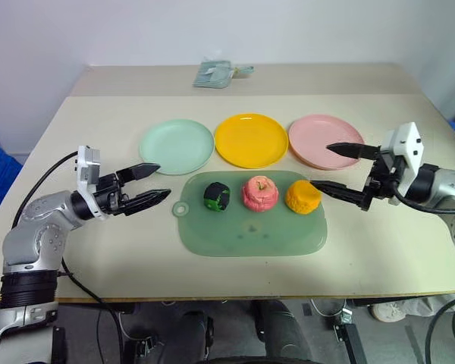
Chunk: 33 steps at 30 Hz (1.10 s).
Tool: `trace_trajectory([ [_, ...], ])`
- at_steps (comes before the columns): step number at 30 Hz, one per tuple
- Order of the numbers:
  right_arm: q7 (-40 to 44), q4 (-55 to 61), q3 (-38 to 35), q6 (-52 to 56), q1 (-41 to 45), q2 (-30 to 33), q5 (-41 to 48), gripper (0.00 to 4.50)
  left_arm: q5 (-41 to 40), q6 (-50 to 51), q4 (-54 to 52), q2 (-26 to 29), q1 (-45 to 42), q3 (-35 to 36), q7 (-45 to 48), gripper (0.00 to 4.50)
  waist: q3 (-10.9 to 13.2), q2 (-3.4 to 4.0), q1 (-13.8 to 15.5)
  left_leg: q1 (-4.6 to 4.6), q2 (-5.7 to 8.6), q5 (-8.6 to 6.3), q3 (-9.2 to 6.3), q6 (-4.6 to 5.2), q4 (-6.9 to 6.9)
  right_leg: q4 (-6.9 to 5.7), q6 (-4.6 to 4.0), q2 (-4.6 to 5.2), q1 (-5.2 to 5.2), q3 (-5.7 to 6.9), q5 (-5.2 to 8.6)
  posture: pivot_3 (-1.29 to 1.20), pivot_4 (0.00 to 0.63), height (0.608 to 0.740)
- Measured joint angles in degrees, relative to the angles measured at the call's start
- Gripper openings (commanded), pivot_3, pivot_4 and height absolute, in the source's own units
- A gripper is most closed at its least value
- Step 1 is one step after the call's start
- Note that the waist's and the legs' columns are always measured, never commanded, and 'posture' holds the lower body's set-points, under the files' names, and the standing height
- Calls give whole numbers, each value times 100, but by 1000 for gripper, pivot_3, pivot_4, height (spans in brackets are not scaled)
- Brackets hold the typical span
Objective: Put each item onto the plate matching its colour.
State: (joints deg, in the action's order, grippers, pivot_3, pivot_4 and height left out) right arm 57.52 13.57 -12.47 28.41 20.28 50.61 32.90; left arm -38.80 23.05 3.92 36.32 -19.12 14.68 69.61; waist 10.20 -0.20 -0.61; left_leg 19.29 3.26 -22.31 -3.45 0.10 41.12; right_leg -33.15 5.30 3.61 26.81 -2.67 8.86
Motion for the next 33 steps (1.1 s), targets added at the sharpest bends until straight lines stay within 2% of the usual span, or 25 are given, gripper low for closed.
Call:
trace_trajectory([
  [9,-150,327,-8,288,63,10,103,4451,114,-78,1,-164,17,-92,-292,4500,0,0,4,2,-1,7,-2,-14,-3,-1,0,-1,0,1,0,0,150,740],
  [19,-459,1350,-40,1198,-246,228,564,4451,114,257,76,64,-264,-500,290,4500,0,0,-9,0,-3,4,-2,-8,-3,1,0,-5,0,1,0,0,150,740],
  [23,-763,1660,366,1552,299,55,795,4451,344,19,181,149,-379,-671,486,4500,0,0,-10,-2,-3,1,-2,-2,-4,0,0,-4,2,1,0,0,150,740],
  [27,-1397,1731,941,1921,1235,-483,761,4451,554,-262,413,144,-417,-742,578,4500,0,0,-15,3,-4,12,-3,-21,-5,-1,0,-4,12,1,0,0,150,740],
  [33,-1841,1888,1714,2213,1737,-715,395,4451,690,-489,436,-343,-597,-917,306,4500,0,-1,75,20,7,11,-2,-20,0,-1,-1,7,16,2,0,0,150,740],
])
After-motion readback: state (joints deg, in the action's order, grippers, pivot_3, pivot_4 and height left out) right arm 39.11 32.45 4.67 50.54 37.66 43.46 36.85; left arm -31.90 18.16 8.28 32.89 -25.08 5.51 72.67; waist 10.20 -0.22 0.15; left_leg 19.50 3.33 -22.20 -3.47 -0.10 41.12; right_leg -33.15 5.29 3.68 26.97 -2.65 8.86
